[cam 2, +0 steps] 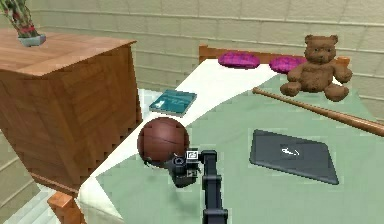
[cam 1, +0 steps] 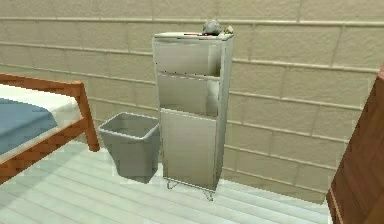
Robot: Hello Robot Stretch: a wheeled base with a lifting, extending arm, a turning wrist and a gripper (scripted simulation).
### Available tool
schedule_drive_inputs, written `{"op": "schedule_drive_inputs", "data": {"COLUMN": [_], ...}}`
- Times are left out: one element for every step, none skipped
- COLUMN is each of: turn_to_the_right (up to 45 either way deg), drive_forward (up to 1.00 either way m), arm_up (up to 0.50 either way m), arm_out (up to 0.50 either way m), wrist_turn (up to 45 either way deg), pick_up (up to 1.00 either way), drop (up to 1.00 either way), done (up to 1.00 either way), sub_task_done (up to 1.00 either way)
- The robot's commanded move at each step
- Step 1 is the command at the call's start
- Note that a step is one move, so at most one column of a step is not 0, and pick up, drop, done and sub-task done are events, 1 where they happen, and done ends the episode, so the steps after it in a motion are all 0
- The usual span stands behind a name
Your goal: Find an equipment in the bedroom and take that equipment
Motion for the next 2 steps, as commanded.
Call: {"op": "schedule_drive_inputs", "data": {"turn_to_the_right": [0.0,0.0], "drive_forward": [0.0,0.0], "arm_up": [0.1,0.0], "arm_out": [0.0,0.0], "wrist_turn": [0.0,0.0], "pick_up": [0.0,0.0], "drop": [0.0,0.0], "done": [0.0,1.0], "sub_task_done": [0.0,0.0]}}
